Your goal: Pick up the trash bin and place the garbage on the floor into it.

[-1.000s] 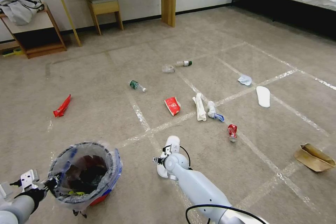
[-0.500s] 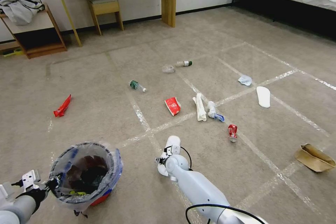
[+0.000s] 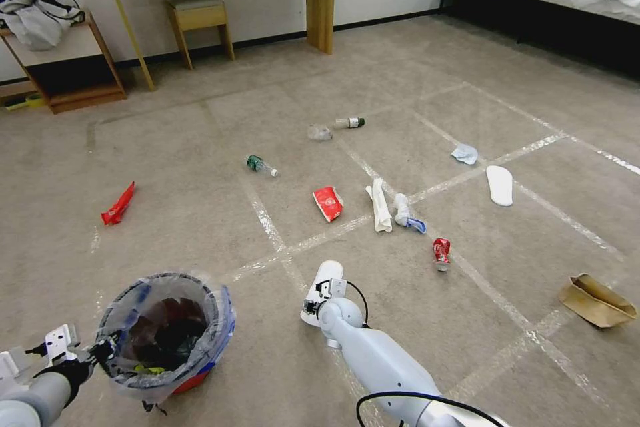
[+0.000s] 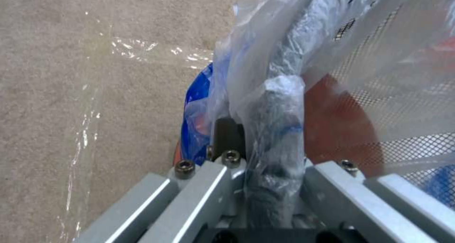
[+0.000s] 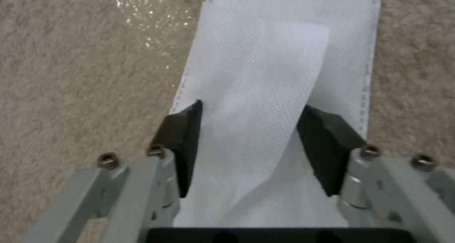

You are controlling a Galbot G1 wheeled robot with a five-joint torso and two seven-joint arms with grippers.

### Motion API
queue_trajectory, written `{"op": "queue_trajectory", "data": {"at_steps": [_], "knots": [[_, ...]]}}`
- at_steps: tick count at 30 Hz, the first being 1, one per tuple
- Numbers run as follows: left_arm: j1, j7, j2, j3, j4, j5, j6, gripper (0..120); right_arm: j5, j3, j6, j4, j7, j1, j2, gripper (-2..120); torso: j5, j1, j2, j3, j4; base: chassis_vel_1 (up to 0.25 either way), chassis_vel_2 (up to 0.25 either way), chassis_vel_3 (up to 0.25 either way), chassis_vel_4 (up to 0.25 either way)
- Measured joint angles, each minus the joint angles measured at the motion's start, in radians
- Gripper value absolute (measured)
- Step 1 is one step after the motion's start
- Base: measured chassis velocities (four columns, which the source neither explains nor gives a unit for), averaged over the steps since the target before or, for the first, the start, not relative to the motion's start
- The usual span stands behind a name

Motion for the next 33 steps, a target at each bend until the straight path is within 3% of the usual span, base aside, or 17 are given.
{"op": "queue_trajectory", "data": {"at_steps": [5,13,18,26,33], "knots": [[0.001,0.004,-0.007,0.0,0.001,0.007,0.0,1,-0.006,0.0,0.005,-0.001,-0.006,-0.007,-0.007,36,0.0,0.0,0.0,0.0,-0.0001,0.0,0.0,0.0,0.0],[-0.003,0.006,-0.017,0.01,0.004,0.019,0.0,1,-0.012,-0.001,0.01,0.002,-0.024,-0.023,-0.021,33,0.001,0.0,0.0,0.0,0.0011,0.0,0.0,0.0,0.0],[-0.003,0.007,-0.021,0.012,0.004,0.022,0.0,1,-0.016,-0.001,0.015,0.005,-0.029,-0.031,-0.029,23,0.0013,0.0,-0.001,0.0,0.0013,0.0,0.0,0.0,0.0],[-0.003,0.008,-0.023,0.015,0.007,0.026,0.0,1,-0.016,-0.004,0.014,0.057,-0.025,-0.061,-0.061,0,0.0012,0.0,-0.001,0.001,0.0012,0.0,0.0,0.0,0.0],[-0.011,0.008,-0.017,0.018,0.012,0.027,0.0,1,-0.009,-0.006,-0.001,0.106,-0.003,-0.079,-0.082,0,0.0008,0.001,-0.001,0.001,0.0009,0.0,0.0,0.0,0.0]]}}
